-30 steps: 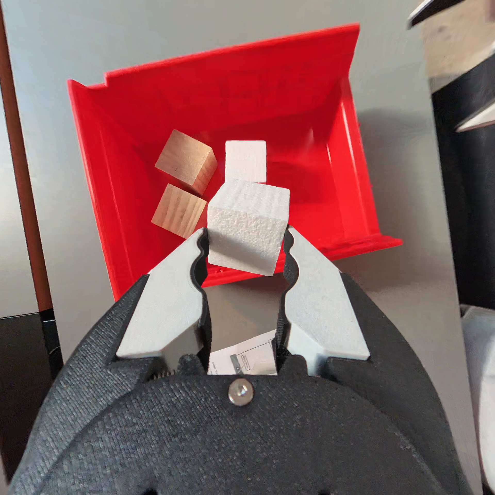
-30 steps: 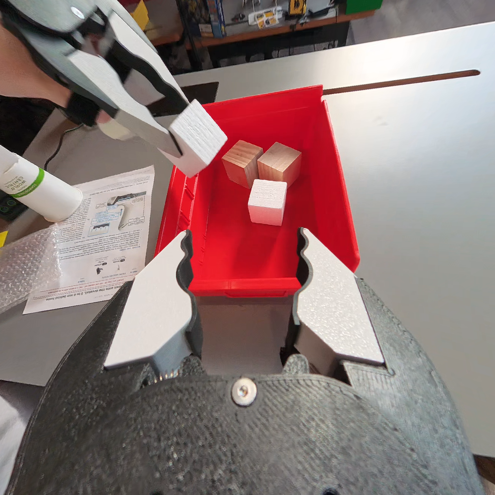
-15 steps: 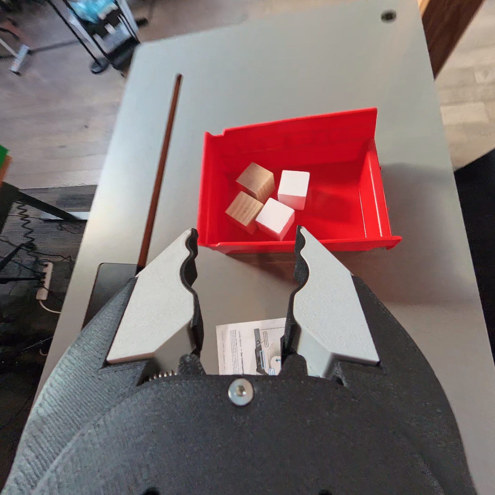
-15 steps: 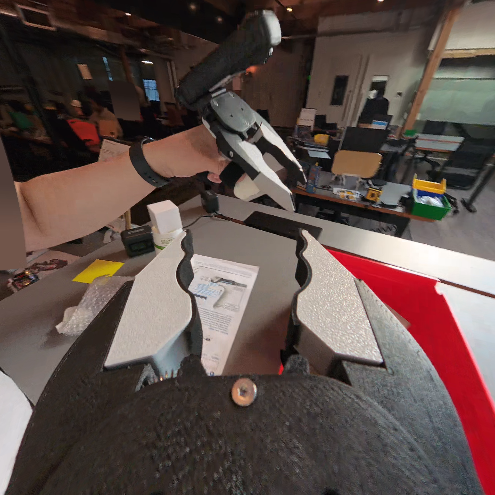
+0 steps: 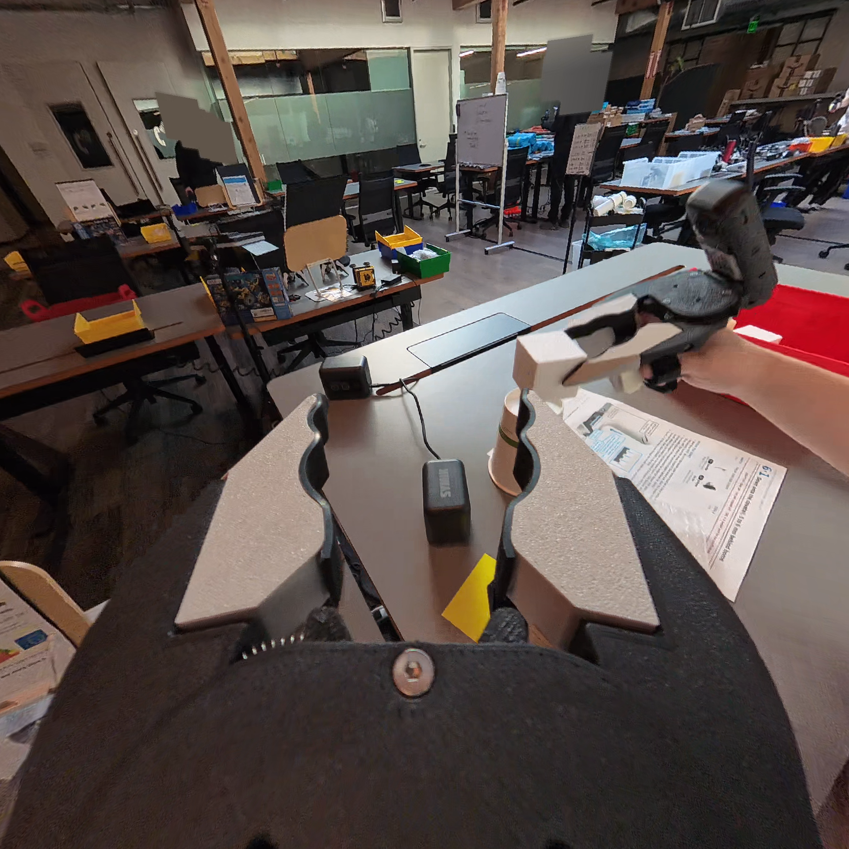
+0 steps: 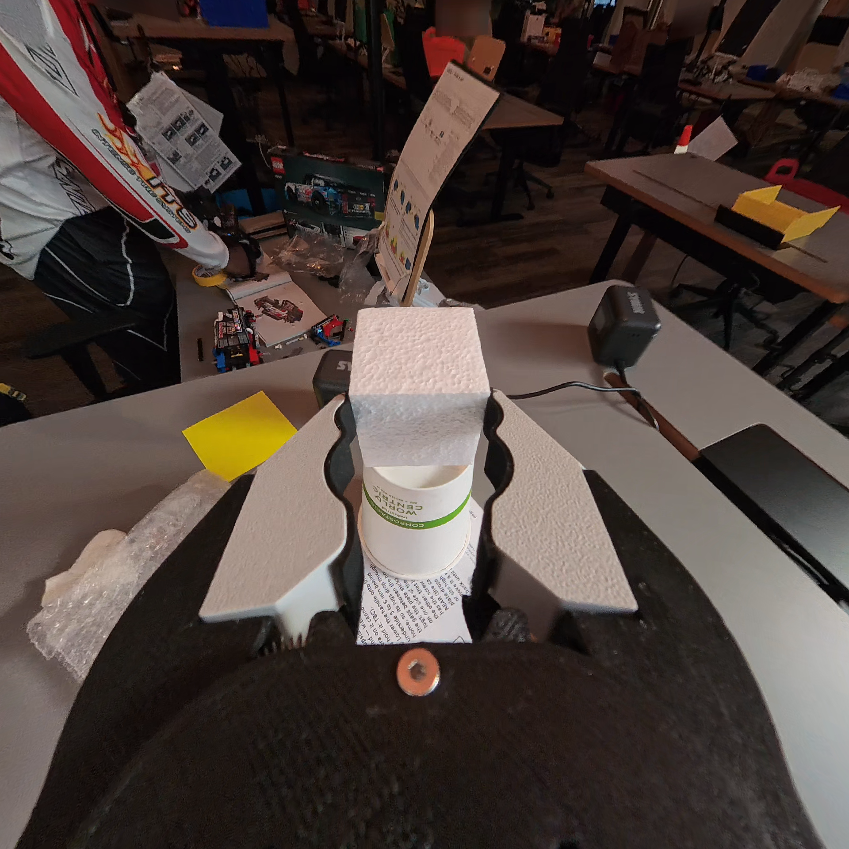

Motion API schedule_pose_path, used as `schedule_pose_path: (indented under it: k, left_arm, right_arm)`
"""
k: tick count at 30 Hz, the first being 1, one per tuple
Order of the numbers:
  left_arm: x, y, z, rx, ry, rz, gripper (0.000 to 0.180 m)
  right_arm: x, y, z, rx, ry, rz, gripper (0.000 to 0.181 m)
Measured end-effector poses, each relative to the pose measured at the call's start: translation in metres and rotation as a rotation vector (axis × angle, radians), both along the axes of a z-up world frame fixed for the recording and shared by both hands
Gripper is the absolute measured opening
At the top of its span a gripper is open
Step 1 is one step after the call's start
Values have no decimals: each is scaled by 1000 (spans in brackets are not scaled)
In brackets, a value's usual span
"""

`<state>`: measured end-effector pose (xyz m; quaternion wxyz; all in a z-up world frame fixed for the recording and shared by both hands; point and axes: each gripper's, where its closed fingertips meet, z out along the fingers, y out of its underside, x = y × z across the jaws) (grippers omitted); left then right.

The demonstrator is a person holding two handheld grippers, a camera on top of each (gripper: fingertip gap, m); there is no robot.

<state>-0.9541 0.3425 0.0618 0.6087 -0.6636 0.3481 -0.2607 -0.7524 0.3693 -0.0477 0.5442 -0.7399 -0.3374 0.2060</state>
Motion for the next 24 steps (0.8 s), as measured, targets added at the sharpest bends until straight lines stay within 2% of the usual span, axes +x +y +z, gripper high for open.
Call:
schedule_pose_path:
  k: [3,7,9,11,13,15,17,19,20,22,24]
  left_arm:
    - [21,-4,-29,-78,-14,-98,81]
    - [90,-11,-47,-125,-31,-287,82]
    - [122,-16,-51,-126,-15,-353,82]
    - [150,-24,-52,-130,6,-420,82]
    - [173,-37,-52,-147,22,-489,82]
    - [190,-48,-52,-159,44,-533,82]
    - [203,-57,-53,-155,71,-546,83]
    - [207,-66,-54,-155,103,-541,85]
    - [207,-70,-54,-154,117,-532,86]
    - [199,-79,-51,-146,132,-501,87]
    - [182,-86,-43,-132,103,-449,85]
  right_arm:
    - [37,-17,58,127,-51,-119,56]
    - [158,-71,112,185,-231,-470,55]
    - [237,-114,98,49,-301,-667,55]
    - [301,-162,58,-215,-266,-814,55]
    - [334,-205,10,-489,-220,-869,55]
    - [345,-229,-25,-640,-201,-858,55]
    - [357,-230,-49,-676,-211,-859,56]
    - [367,-222,-68,-689,-200,-876,84]
    - [369,-220,-74,-695,-198,-870,87]
    - [374,-215,-68,-626,-177,-875,86]
    - [387,-213,-48,-484,-163,-920,79]
